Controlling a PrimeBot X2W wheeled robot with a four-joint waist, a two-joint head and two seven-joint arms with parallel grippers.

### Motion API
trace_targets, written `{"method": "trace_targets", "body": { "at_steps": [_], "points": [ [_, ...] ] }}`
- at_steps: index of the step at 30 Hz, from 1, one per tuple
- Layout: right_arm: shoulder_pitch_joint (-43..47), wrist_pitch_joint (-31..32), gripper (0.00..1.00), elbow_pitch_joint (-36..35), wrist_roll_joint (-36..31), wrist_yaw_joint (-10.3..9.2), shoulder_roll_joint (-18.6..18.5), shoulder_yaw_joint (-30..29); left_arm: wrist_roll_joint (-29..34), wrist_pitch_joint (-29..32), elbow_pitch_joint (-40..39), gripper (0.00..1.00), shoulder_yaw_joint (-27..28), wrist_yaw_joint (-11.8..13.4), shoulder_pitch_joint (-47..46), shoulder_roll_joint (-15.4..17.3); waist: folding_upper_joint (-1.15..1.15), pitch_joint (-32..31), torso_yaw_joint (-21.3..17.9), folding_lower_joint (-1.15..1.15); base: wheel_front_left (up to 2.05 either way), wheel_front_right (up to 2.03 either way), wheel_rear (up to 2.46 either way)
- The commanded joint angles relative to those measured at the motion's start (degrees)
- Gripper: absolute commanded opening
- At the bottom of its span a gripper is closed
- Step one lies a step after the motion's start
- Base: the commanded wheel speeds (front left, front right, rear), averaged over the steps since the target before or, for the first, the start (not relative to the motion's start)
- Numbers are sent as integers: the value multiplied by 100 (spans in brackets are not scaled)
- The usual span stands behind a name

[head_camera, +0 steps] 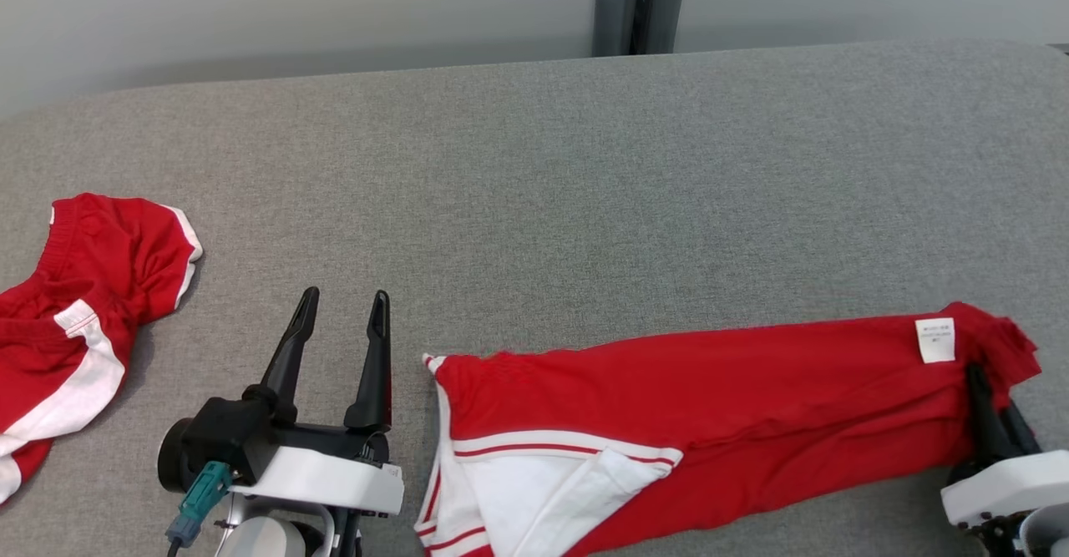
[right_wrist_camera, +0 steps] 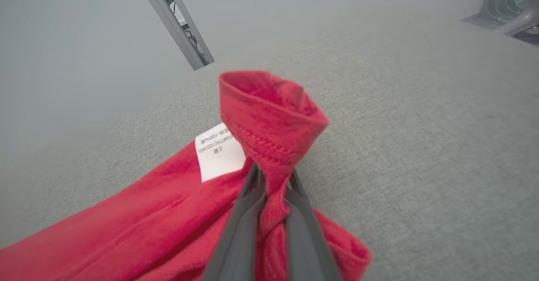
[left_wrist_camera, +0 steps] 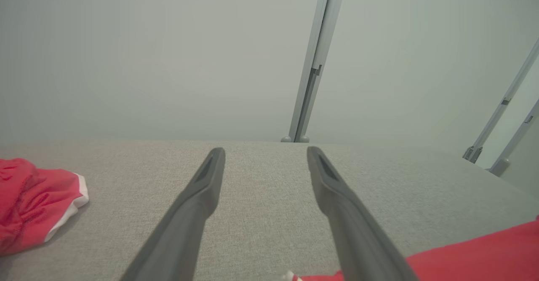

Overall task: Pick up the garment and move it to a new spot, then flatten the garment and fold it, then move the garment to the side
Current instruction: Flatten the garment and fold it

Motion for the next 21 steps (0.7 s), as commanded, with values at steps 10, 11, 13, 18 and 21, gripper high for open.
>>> {"method": "trace_targets", "body": {
  "at_steps": [10, 11, 13, 18, 21],
  "points": [
    [-543, -2, 0, 623, -171, -2, -997, -255, -28, -21, 14, 100, -2, 9, -173, 20, 0, 25, 76, 0, 0, 0, 0],
    [-577, -2, 0, 638, -203, -2, -1054, -241, -32, -21, 13, 100, -1, 12, -178, 18, 0, 25, 86, 0, 0, 0, 0],
    [-622, -2, 0, 607, -234, -2, -1101, -173, -34, -21, 18, 100, 6, 13, -172, 19, 0, 22, 103, 0, 0, 0, 0],
    [-610, -1, 0, 341, -274, -1, -1130, 237, -61, -21, 39, 100, -4, 31, -125, 19, 0, -26, 125, 0, 0, 0, 0],
    [-534, -1, 0, 96, -204, -1, -1083, 541, -84, -21, 49, 100, 24, 42, -92, 20, 0, -88, 113, 0, 0, 0, 0]
  ]
}}
